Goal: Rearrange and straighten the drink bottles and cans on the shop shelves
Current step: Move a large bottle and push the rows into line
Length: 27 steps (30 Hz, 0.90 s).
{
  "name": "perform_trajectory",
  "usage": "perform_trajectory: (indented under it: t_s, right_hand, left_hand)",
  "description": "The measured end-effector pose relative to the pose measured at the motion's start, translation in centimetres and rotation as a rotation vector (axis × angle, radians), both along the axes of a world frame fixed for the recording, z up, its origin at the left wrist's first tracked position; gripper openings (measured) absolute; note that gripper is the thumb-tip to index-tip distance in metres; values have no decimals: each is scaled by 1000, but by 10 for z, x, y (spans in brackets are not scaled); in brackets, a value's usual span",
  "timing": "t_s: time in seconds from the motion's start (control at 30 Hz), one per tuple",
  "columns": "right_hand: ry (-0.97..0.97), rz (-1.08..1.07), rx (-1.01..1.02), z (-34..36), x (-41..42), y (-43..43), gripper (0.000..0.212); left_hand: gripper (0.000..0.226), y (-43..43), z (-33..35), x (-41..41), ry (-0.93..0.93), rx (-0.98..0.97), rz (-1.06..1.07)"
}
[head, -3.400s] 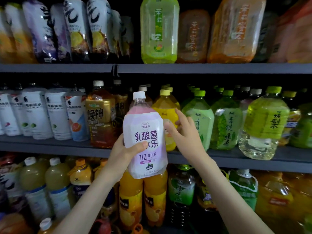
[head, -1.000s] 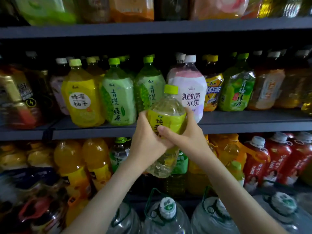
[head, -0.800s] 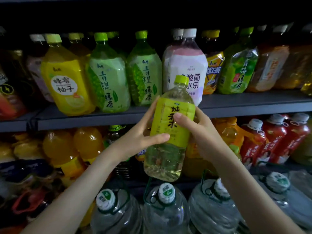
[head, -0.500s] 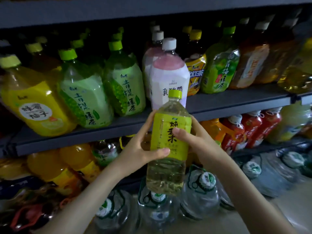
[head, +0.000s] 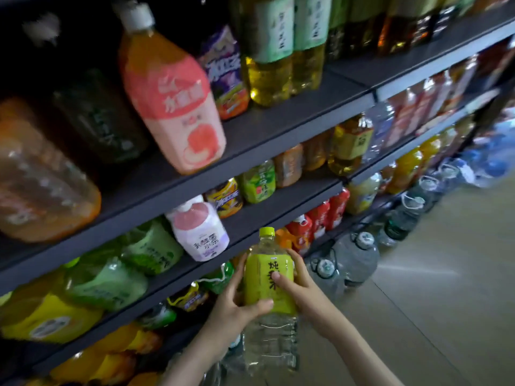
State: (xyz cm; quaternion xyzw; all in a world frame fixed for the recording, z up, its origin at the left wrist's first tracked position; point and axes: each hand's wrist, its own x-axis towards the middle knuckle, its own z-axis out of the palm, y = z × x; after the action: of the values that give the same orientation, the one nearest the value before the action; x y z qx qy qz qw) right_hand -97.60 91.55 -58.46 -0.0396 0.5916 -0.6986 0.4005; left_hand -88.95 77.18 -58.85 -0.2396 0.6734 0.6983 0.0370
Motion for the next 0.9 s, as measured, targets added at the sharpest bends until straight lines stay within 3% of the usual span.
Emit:
perform_trajectory:
  t_s: [0.13, 0.27, 0.4, 0.47, 0.63, 0.77, 0.9]
  right_hand:
    - [32, -109, 135, 47, -10, 53, 52]
    - [196, -189, 421, 101, -27, 107, 39]
    - [257, -257, 524, 161, -60, 153, 63]
    - [284, -299, 560, 187, -81, 175, 65]
    - [518, -411, 488, 236, -136, 204, 60]
    - [561, -486, 287, 252, -183, 199, 64]
    - [637, -523, 151, 255, -232, 169, 78]
  left_hand:
    - [90, 45, 47, -27, -32, -88, -73]
    - [92, 96, 97, -63, -8, -222, -195]
    - [103, 152, 154, -103, 12, -321, -331]
    - [106, 178, 182, -123, 35, -354, -353]
    - [104, 215, 235, -171, 186, -423, -348]
    - [91, 202, 254, -210, 316, -444, -298]
    - [74, 174, 252, -250, 410, -695, -50]
